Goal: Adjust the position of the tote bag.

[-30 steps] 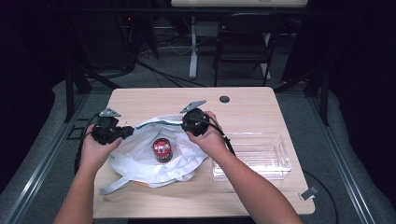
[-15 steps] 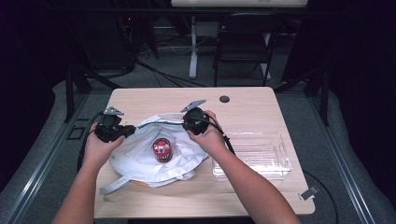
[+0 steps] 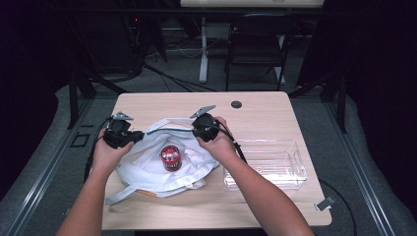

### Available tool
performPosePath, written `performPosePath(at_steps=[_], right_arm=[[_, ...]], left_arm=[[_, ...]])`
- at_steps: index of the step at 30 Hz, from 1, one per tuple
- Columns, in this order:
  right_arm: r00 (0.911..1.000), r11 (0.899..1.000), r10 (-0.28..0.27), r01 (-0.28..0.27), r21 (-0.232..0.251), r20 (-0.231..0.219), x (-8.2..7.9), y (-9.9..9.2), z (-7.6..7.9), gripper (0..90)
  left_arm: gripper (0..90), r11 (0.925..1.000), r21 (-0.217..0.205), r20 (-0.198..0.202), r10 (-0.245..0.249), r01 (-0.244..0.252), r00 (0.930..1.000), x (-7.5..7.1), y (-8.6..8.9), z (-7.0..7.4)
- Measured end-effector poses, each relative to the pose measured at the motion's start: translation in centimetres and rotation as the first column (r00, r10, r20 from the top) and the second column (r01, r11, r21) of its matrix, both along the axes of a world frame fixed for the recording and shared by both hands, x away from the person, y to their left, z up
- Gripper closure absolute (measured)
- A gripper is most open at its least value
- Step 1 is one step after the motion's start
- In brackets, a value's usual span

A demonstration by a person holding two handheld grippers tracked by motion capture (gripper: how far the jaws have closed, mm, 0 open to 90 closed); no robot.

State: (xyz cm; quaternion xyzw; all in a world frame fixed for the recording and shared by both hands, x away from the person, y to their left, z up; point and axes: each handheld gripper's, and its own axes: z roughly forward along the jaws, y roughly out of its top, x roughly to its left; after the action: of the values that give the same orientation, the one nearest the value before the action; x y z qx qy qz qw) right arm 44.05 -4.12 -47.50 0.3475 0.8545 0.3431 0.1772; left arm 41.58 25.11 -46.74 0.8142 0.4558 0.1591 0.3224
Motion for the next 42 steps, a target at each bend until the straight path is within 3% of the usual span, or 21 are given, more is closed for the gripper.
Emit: performPosePath(at_steps=[11, 17, 42], right_arm=[[0.9999, 1.000, -0.009, 0.009, 0.002, -0.010, 0.4, 0.1, -0.5, 83.3], [0.9994, 1.000, -0.021, 0.021, 0.021, -0.027, 0.6, 0.0, -1.0, 83.3], [0.9984, 1.000, -0.024, 0.024, -0.011, -0.052, 1.3, 0.5, -2.2, 82.9]], left_arm=[[84.2, 0.9996, -0.019, -0.023, 0.020, -0.021, 0.9995, 0.7, 0.1, -0.7], [84.2, 0.9976, -0.061, -0.055, 0.030, -0.033, 0.9980, 1.1, 0.5, -1.1], [84.2, 0.9982, -0.022, -0.077, 0.054, -0.056, 0.9956, 2.1, 0.1, -2.7]])
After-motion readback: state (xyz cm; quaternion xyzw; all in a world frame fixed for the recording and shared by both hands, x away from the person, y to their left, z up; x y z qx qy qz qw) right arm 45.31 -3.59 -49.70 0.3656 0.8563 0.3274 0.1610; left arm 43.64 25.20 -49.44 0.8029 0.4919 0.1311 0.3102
